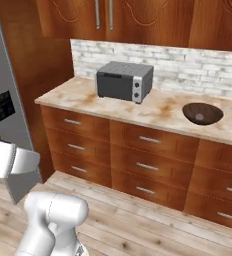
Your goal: Take the peach, potato, and eggplant from the freezer and place them in the bowl on the counter.
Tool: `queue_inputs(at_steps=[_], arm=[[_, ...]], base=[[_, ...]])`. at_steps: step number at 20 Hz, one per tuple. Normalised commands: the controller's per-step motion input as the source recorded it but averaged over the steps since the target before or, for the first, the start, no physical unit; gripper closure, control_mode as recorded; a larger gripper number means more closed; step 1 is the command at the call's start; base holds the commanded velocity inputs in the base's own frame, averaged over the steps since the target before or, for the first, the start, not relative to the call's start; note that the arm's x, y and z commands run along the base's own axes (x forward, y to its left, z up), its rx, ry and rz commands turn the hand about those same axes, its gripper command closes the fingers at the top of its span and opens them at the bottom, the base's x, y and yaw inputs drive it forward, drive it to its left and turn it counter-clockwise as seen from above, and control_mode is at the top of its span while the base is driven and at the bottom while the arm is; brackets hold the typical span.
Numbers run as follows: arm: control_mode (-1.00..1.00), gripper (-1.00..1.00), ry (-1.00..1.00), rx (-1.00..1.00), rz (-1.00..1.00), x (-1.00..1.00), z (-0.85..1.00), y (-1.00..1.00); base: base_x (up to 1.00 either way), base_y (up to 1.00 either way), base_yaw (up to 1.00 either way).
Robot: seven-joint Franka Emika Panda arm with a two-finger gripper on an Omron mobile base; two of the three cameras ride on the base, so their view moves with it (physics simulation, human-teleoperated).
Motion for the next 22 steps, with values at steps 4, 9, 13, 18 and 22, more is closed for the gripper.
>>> queue_inputs(at_steps=[4, 9, 13, 18, 22], arm=[[1.00, -1.00, 0.00, 0.00, 0.00, 0.00, 0.00, 0.00], [1.00, -1.00, 0.00, 0.00, 0.00, 0.00, 0.00, 0.00], [1.00, -1.00, 0.00, 0.00, 0.00, 0.00, 0.00, 0.00], [1.00, -1.00, 0.00, 0.00, 0.00, 0.00, 0.00, 0.00], [1.00, -1.00, 0.00, 0.00, 0.00, 0.00, 0.00, 0.00]], base=[[-0.38, 1.00, -0.10], [-0.24, 1.00, -0.10], [-0.17, 1.00, -0.09], [-0.02, 1.00, -0.12], [-0.01, 1.00, -0.13]])
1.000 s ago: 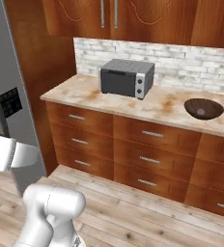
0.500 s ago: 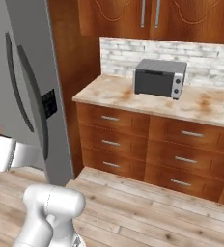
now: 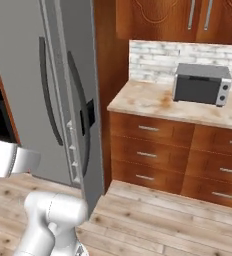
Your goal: Take the peach, potato, and eggplant from the freezer and place them in the bowl on the counter.
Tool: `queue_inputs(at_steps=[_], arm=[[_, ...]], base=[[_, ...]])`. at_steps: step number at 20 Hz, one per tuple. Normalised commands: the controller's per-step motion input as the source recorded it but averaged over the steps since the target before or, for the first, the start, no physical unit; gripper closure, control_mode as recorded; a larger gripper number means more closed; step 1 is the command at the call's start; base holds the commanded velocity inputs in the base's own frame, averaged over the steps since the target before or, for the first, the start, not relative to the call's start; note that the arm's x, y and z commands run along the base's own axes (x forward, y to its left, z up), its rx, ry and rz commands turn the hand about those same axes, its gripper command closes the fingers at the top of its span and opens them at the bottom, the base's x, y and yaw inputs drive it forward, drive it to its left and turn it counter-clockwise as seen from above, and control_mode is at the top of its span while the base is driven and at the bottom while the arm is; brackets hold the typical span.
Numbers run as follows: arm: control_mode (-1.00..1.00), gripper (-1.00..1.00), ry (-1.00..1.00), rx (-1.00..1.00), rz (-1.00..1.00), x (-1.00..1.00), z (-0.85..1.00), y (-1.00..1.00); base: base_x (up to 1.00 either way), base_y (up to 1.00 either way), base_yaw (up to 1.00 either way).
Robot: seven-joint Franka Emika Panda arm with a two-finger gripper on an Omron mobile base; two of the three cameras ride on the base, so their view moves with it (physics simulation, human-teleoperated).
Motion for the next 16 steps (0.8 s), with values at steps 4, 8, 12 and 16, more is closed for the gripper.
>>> queue_inputs(at_steps=[4, 8, 12, 16], arm=[[1.00, -1.00, 0.00, 0.00, 0.00, 0.00, 0.00, 0.00], [1.00, -1.00, 0.00, 0.00, 0.00, 0.00, 0.00, 0.00], [1.00, -1.00, 0.00, 0.00, 0.00, 0.00, 0.00, 0.00], [1.00, -1.00, 0.00, 0.00, 0.00, 0.00, 0.00, 0.00]], base=[[0.00, 1.00, -0.16], [0.00, 1.00, -0.19], [0.20, 1.00, -0.30], [0.54, 0.61, -0.44]])
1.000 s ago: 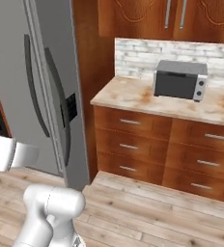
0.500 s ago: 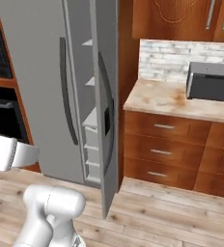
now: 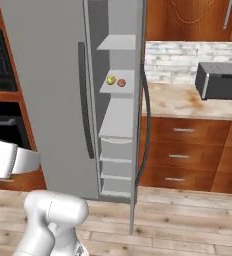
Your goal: Take the peach, potato, and eggplant from the freezer and place them in the bowl on the counter.
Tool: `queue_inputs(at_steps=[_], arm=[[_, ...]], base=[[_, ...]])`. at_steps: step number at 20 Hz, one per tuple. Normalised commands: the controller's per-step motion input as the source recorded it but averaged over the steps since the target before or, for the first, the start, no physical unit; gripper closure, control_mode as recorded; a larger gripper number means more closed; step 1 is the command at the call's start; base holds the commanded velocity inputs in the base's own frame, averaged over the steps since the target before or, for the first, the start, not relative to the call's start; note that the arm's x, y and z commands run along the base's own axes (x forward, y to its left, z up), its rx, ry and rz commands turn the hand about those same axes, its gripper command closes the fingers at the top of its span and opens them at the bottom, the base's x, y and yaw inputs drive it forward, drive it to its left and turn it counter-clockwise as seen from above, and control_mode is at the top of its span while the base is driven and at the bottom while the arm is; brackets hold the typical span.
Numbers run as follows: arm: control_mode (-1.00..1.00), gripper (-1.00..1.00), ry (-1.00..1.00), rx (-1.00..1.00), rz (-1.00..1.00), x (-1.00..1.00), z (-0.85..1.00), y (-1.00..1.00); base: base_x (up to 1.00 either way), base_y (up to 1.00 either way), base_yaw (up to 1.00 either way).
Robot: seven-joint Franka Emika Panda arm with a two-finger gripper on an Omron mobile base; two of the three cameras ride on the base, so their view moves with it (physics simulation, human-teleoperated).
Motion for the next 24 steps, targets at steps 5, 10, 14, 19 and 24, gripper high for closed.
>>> queue_inputs(at_steps=[5, 10, 14, 19, 24], arm=[[1.00, -1.00, 0.00, 0.00, 0.00, 0.00, 0.00, 0.00], [1.00, -1.00, 0.00, 0.00, 0.00, 0.00, 0.00, 0.00], [1.00, -1.00, 0.00, 0.00, 0.00, 0.00, 0.00, 0.00], [1.00, -1.00, 0.00, 0.00, 0.00, 0.00, 0.00, 0.00], [1.00, -1.00, 0.00, 0.00, 0.00, 0.00, 0.00, 0.00]], base=[[0.65, 0.45, -0.43], [0.45, 0.88, -0.39], [0.40, 0.54, -0.32], [0.66, 0.00, -0.18], [0.98, 0.09, -0.15]])
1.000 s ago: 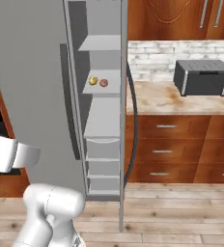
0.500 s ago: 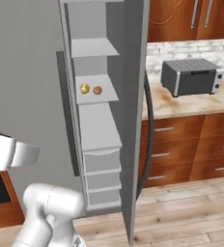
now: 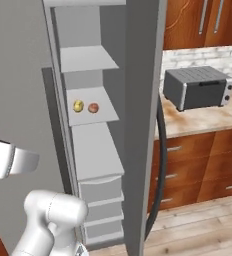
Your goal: Take the peach, potato, and eggplant from the freezer and place them in the bowl on the counter.
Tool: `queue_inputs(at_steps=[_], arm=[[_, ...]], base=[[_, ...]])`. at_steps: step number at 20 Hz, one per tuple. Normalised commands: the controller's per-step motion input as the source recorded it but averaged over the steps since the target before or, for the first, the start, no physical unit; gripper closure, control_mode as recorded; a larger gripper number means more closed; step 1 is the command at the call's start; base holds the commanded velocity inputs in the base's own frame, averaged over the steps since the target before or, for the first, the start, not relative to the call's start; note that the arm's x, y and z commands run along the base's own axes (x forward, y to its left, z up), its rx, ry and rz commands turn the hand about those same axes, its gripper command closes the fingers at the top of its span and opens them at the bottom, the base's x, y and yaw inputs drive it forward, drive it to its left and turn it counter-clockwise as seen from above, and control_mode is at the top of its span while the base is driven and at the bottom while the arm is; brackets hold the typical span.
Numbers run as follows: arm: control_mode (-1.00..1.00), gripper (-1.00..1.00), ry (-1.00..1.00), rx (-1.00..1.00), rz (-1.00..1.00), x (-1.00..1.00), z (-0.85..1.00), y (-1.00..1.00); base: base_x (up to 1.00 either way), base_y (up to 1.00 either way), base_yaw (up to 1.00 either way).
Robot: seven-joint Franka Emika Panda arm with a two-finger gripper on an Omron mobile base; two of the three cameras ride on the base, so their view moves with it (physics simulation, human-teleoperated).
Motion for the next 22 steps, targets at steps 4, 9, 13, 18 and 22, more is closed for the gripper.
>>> queue_inputs(at_steps=[4, 9, 13, 18, 22], arm=[[1.00, -1.00, 0.00, 0.00, 0.00, 0.00, 0.00, 0.00], [1.00, -1.00, 0.00, 0.00, 0.00, 0.00, 0.00, 0.00], [1.00, -1.00, 0.00, 0.00, 0.00, 0.00, 0.00, 0.00], [1.00, -1.00, 0.00, 0.00, 0.00, 0.00, 0.00, 0.00], [1.00, -1.00, 0.00, 0.00, 0.00, 0.00, 0.00, 0.00]], base=[[0.86, -0.19, -0.04], [0.66, -0.34, 0.07], [0.39, -0.53, 0.30], [0.29, -0.35, 0.30], [0.41, -0.11, 0.29]])
